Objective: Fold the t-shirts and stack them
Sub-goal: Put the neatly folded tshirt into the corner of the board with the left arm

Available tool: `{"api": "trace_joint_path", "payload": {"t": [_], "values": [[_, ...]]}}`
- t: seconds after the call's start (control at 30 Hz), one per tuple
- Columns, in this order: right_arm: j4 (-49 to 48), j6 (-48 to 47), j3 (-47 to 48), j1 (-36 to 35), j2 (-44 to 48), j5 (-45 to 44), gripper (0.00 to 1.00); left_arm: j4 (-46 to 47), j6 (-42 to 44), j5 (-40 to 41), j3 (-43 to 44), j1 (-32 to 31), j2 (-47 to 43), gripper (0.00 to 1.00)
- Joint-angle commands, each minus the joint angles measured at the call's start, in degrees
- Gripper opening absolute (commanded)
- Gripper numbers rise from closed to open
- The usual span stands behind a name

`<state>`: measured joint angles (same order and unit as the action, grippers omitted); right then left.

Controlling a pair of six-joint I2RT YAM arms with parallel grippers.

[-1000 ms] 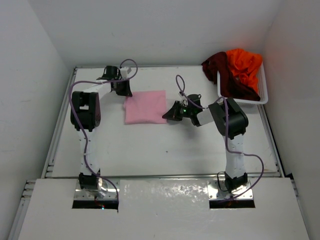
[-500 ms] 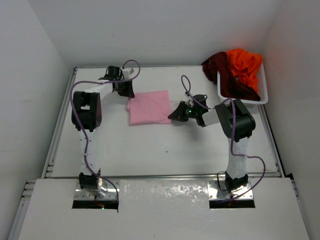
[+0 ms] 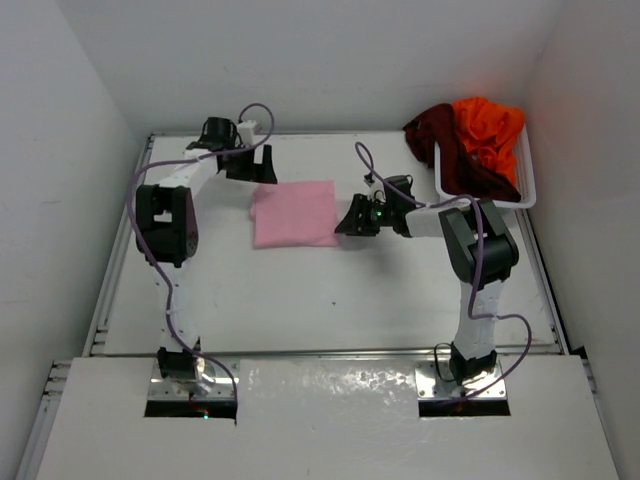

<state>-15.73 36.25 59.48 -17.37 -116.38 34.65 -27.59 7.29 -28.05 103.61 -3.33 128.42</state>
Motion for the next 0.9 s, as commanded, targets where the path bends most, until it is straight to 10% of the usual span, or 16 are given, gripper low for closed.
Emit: {"api": "trace_joint_path", "payload": {"t": [0.0,0.47,0.87], "values": [[3.51,-2.68,1.43,0.23,2.38,-2.22,0.48,-3.86,0.71,1.06,2.39,0.7,-8.09,1.0],[1.93,-2.76,-2.97,0.14,6.07,-3.01,0.47,-2.2,-7.98,1.17,-16.15,0.52,-7.49,0.91],[2.63,-3.64,-4.81,0.23,9.32,-4.51,0.47,-0.71,-9.22,-1.29,-18.27,0.17,-4.85,0.31]]}}
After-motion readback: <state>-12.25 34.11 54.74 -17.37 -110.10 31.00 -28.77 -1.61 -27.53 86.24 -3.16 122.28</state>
